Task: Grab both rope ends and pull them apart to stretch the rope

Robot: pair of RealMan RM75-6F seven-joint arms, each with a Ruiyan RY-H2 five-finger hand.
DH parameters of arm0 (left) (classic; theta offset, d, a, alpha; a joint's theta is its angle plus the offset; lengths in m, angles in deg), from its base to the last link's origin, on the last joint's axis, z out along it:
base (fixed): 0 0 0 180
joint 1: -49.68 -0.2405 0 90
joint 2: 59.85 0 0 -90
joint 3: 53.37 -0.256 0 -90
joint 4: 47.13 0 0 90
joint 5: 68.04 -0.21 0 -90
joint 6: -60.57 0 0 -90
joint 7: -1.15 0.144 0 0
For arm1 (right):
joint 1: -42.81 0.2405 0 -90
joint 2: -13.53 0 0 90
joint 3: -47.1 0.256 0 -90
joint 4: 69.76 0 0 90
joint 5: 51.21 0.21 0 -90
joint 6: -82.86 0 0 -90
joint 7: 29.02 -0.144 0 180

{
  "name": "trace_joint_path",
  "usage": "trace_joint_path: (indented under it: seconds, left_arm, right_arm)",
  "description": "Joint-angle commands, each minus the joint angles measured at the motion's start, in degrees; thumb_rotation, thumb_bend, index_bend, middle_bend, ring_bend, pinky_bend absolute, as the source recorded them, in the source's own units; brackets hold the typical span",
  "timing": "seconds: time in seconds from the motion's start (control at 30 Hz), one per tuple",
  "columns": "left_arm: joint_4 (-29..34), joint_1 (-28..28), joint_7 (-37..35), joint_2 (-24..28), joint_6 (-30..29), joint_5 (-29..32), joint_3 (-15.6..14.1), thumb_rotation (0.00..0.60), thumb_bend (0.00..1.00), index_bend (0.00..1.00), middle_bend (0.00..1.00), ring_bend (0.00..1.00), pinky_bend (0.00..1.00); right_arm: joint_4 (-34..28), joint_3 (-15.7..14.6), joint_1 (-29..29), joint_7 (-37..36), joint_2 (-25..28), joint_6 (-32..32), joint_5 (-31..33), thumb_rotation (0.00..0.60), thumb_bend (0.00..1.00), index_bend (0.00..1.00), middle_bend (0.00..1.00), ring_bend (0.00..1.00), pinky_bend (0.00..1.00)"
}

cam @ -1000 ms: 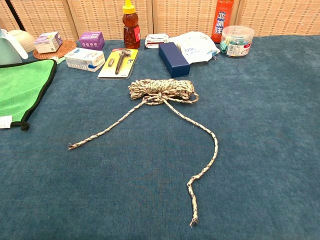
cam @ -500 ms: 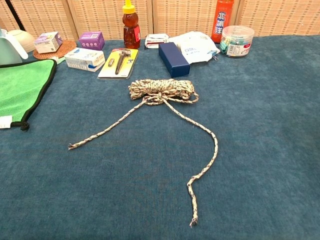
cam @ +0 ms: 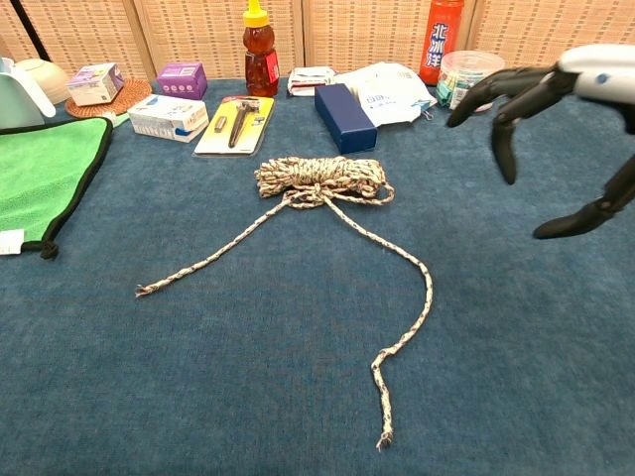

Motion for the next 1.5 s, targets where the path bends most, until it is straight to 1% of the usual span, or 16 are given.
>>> trace_joint_path:
  seconds: [0.03,0.2,0.43,0.7,0.77,0.97,1.03,1.17,1.5]
  left_arm:
    - [0.2,0.1,0.0,0.2,-0.2,-0.1,0.2,0.22,0.42,0.22,0.17,0.22,0.24]
    - [0.8,0.6,0.2,0.4,0.1,-0.1,0.4,0.219,0.42,0.22,0.17,0.23,0.24]
    - [1.6,1.2,1.1,1.0,0.6,-0.3,0.6,0.22,0.42,0.22,0.17,0.23,0.24]
    - [1.9,1.5,1.6,1.1,1.4,0.3,0.4,0.217,0.42,0.22,0.17,0.23,0.24]
    - [1.9,1.6,1.4,1.2,1.4,0.4,0.5,0.215,0.42,0.22,0.17,0.23,0.24]
    - [1.8,1.9,1.1,1.2,1.9,0.4,0.3,0.215,0.42,0.22,0.17,0.23,0.24]
    - [1.7,2.0,1.2,1.1,2.0,0.2,0.3,0.213,0.42,0.22,0.17,0.23,0.24]
    - [1.8,2.1,1.0,1.1,2.2,0.3,0.2,0.212,0.42,0.22,0.17,0.23,0.24]
    - [2.2,2.4,0.6,1.7,2.5,0.2,0.1,0.212,0.42,0.22,0.17,0.23,0.23]
  right_arm:
    - [2.2,-0.4,1.7,1.2,-2.5,-0.7,-1.4,0.6,0.14,0.53,0.17,0.05,0.0]
    - [5.5,-0.9,3.4,2.5,-6.1,-0.2,-2.5,0.6,0.14,0.5,0.18,0.05,0.0]
    - [10.3,-2.2,5.0,1.5,-9.7,0.8,-3.1,0.6,0.15,0.5,0.19,0.07,0.0]
    - [16.2,-4.1,6.4,0.1,-13.8,1.9,-3.7,0.6,0.27,0.49,0.2,0.08,0.0]
    - [17.6,-4.7,6.6,0.1,-14.7,2.2,-4.1,0.6,0.28,0.49,0.2,0.08,0.0]
    - [20.4,-6.3,7.4,0.5,-16.6,2.5,-4.7,0.6,0.35,0.49,0.2,0.09,0.0]
    - [21.2,-6.7,7.6,0.7,-17.1,2.5,-4.8,0.6,0.36,0.49,0.2,0.09,0.0]
    - [22.5,-7.2,8.2,0.8,-18.2,2.5,-4.7,0.6,0.42,0.51,0.21,0.09,0.0]
    - [26.6,-8.5,9.3,1.1,-21.0,1.9,-4.1,0.6,0.43,0.47,0.2,0.09,0.0]
